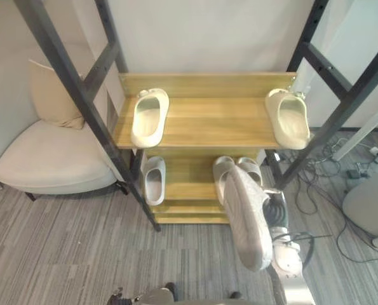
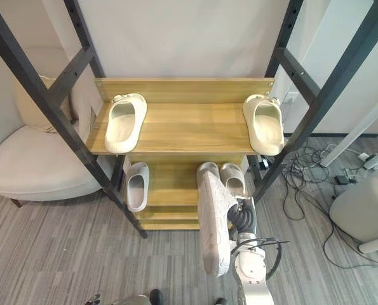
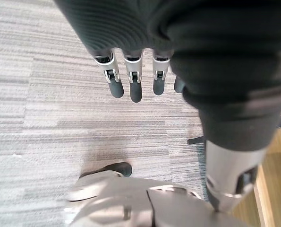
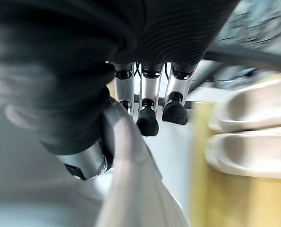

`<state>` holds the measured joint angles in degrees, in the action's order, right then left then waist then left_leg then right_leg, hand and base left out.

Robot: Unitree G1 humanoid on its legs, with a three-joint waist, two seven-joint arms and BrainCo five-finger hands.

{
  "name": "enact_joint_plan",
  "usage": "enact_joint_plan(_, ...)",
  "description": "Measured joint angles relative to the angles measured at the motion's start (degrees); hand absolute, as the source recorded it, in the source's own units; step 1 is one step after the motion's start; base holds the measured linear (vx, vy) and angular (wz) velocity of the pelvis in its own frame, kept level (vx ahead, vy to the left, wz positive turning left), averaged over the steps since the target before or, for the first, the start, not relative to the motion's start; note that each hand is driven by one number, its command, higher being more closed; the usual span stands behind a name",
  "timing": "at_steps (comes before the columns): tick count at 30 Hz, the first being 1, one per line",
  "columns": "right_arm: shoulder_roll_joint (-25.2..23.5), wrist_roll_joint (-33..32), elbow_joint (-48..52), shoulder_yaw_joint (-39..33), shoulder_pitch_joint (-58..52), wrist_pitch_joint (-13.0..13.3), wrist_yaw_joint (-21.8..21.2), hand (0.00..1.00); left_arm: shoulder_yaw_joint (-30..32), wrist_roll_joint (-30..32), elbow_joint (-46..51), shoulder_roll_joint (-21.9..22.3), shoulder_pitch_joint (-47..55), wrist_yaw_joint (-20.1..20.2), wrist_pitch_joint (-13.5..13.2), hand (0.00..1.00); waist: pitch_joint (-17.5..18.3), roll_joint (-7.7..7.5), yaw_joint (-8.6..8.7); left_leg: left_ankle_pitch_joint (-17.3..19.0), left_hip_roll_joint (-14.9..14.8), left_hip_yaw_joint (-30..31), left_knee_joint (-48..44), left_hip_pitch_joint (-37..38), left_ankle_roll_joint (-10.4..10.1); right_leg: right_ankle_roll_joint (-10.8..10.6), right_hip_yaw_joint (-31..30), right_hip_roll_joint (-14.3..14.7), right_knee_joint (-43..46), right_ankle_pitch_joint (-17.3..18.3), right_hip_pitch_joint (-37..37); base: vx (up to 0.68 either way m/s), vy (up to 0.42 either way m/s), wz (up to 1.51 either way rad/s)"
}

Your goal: Organize the slippers on the shoe rack

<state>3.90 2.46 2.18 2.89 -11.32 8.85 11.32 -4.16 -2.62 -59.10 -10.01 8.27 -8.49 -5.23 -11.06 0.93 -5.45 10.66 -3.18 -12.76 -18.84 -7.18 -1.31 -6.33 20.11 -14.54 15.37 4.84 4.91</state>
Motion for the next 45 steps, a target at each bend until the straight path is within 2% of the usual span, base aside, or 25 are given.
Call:
enact_joint_plan(2, 1.27, 0.00, -2.57, 0.01, 3.81, -0.48, 0.35, 1.00, -0.28, -0.76, 1.28, -0.11, -1.78, -0.03, -0.61, 0.00, -2.93, 0.75, 0.46, 2.84, -1.22, 0.92, -7.63, -5.09, 0.46, -0.01, -0.40, -0.98, 6.86, 2.56, 4.13, -0.14, 0.026, 0.14)
enact_joint_plan(4, 1.91, 0.14, -5.04, -0.13, 8.62, -0.83, 1.28, 1.00, -0.29, -2.94, 3.27, -0.40, -3.40, -0.14, -0.90, 0.00, -6.00, 0.63, 0.69, 5.87, -1.92, 1.51, -14.23, -10.37, 0.50, 0.09, -0.59, -2.44, 13.57, 5.52, 9.11, -0.18, 0.031, 0.10)
enact_joint_plan(7, 3.41, 0.49, -7.16, -0.85, 14.30, -1.43, 3.22, 1.00, -0.22, -5.58, 5.98, -0.87, -4.53, -0.34, -1.84, 0.00, -9.38, 0.49, 0.37, 7.77, -2.20, 2.35, -20.21, -16.77, 0.98, 0.01, -0.75, -4.12, 19.96, 7.90, 15.18, -0.19, 0.033, 0.14)
enact_joint_plan(10, 3.53, 1.99, -7.58, -2.20, 18.61, -1.71, 5.19, 1.00, -0.15, -7.47, 8.87, -1.14, -4.57, -0.17, -2.48, 0.00, -11.38, 0.51, -0.37, 9.40, -2.34, 2.45, -25.94, -22.25, 1.14, 0.34, -1.64, -5.98, 26.85, 9.65, 20.75, -0.09, 0.002, 0.08)
enact_joint_plan(13, 4.34, 2.14, -8.30, -2.79, 21.94, -1.96, 6.78, 1.00, -0.12, -7.90, 11.35, -0.89, -3.06, -0.01, -3.48, 0.00, -11.68, 0.92, -0.74, 10.60, -2.92, 2.70, -30.75, -26.58, 2.02, 0.44, -1.97, -7.03, 31.88, 11.51, 24.98, -0.02, 0.000, 0.01)
enact_joint_plan(15, 6.65, 2.19, -8.57, -3.26, 26.91, -2.16, 8.27, 1.00, 0.18, -8.37, 12.80, -0.05, -2.06, -0.20, -4.22, 0.00, -12.61, 0.92, -0.82, 12.58, -3.26, 3.23, -37.15, -32.26, 2.47, 0.68, -2.22, -8.84, 38.71, 14.21, 30.51, -0.02, 0.021, 0.11)
enact_joint_plan(16, 7.12, 2.23, -8.57, -3.44, 27.92, -2.17, 8.61, 1.00, 0.57, -8.53, 12.65, 0.35, -2.22, -0.47, -3.72, 0.00, -12.89, 0.97, -0.79, 12.88, -3.29, 3.52, -38.26, -33.51, 2.54, 0.74, -2.28, -9.09, 39.97, 14.70, 31.55, -0.07, 0.003, 0.23)
enact_joint_plan(18, 9.36, 3.37, -8.79, -4.50, 33.64, -2.23, 9.76, 1.00, 2.01, -8.79, 12.41, 0.37, -5.71, -1.42, -2.95, 0.00, -15.03, 0.12, -1.19, 14.37, -3.74, 4.96, -44.22, -39.65, 2.42, 1.31, -2.71, -10.11, 46.27, 17.14, 37.15, -0.08, -0.009, 0.18)
enact_joint_plan(22, 13.57, 4.54, -10.24, -5.00, 39.74, -2.19, 11.11, 1.00, 2.64, -10.03, 13.52, 0.43, -7.27, -1.40, -3.71, 0.00, -17.38, -0.06, -1.63, 16.18, -4.26, 5.74, -50.92, -46.38, 2.79, 2.02, -3.52, -11.72, 53.21, 19.61, 43.52, -0.08, 0.024, 0.04)
enact_joint_plan(29, 20.87, 6.95, -13.68, -2.63, 48.03, -2.22, 12.20, 1.00, 3.18, -10.02, 14.68, 1.39, -9.28, -1.56, -4.02, 0.00, -18.36, 0.31, -3.59, 16.93, -4.14, 6.67, -56.53, -53.03, 2.99, 3.03, -4.35, -13.38, 59.23, 21.25, 49.66, -0.01, 0.059, 0.06)
enact_joint_plan(35, 24.12, 10.31, -16.21, 0.78, 55.35, -2.49, 12.25, 1.00, 3.30, -9.99, 15.14, 2.05, -9.51, -2.66, -4.15, 0.00, -18.38, 0.36, -4.34, 16.62, -3.24, 7.99, -57.50, -56.00, 2.70, 3.33, -3.09, -14.61, 60.81, 22.06, 51.36, 0.02, 0.022, 0.14)
enact_joint_plan(39, 27.26, 11.18, -21.01, 2.97, 60.97, -2.91, 12.34, 1.00, 3.30, -9.98, 15.28, 2.98, -10.33, -2.81, -4.26, 0.00, -18.38, 0.37, -5.90, 16.16, -2.50, 8.87, -57.51, -58.01, 2.37, 3.37, -1.81, -15.62, 61.28, 22.62, 52.20, 0.02, 0.016, 0.13)
enact_joint_plan(45, 30.11, 13.76, -26.11, 8.09, 68.85, -4.23, 12.50, 1.00, 3.73, -10.02, 15.73, 4.14, -10.45, -3.73, -4.88, 0.00, -18.43, 0.47, -7.17, 16.01, -1.84, 9.43, -57.56, -59.79, 2.13, 3.24, -0.65, -16.65, 61.78, 23.11, 53.21, 0.03, 0.007, 0.09)
